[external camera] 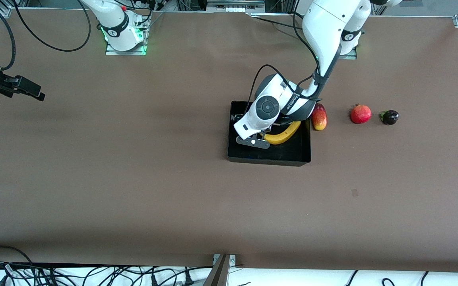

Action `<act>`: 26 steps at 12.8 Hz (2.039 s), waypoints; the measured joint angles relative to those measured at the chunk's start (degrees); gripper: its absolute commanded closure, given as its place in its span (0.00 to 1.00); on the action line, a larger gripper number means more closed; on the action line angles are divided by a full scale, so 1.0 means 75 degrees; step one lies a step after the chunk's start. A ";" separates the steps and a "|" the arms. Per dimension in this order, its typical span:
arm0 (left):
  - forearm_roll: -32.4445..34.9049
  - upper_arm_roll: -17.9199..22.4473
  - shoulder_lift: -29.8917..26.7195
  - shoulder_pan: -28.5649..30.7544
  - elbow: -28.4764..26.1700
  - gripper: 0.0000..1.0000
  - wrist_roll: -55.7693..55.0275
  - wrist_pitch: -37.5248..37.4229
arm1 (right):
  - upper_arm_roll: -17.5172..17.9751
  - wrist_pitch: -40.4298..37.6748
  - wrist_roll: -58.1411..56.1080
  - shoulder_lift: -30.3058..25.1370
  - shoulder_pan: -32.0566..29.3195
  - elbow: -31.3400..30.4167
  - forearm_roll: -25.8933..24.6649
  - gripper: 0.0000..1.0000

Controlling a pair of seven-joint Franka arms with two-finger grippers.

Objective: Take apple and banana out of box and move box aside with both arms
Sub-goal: 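Reach into the box and grasp the red apple with the left gripper, then lift the red apple out of the box with the left gripper, then lower the apple onto the table beside the box and open the left gripper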

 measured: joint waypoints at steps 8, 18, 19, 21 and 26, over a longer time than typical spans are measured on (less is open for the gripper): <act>0.0000 0.0033 -0.1414 0.1219 0.0176 1.00 0.0478 -0.2019 | 0.0000 0.0000 0.0000 0.0000 0.0000 0.0000 0.0000 0.00; 0.1678 0.0131 -0.1741 0.3500 -0.0513 1.00 0.4672 -0.2152 | -0.0004 -0.0003 0.0000 0.0000 0.0000 0.0000 0.0000 0.00; 0.1799 0.0151 -0.1603 0.3631 -0.0699 1.00 0.4970 -0.1689 | -0.0003 -0.0003 0.0000 0.0001 0.0000 0.0000 0.0000 0.00; 0.1849 0.0309 -0.1251 0.3845 -0.1016 1.00 0.5626 -0.0802 | -0.0004 -0.0003 0.0000 0.0001 0.0000 0.0001 0.0000 0.00; 0.1849 0.0426 -0.0808 0.3935 -0.1155 1.00 0.6109 -0.0197 | -0.0004 -0.0004 0.0000 0.0001 0.0000 0.0001 0.0000 0.00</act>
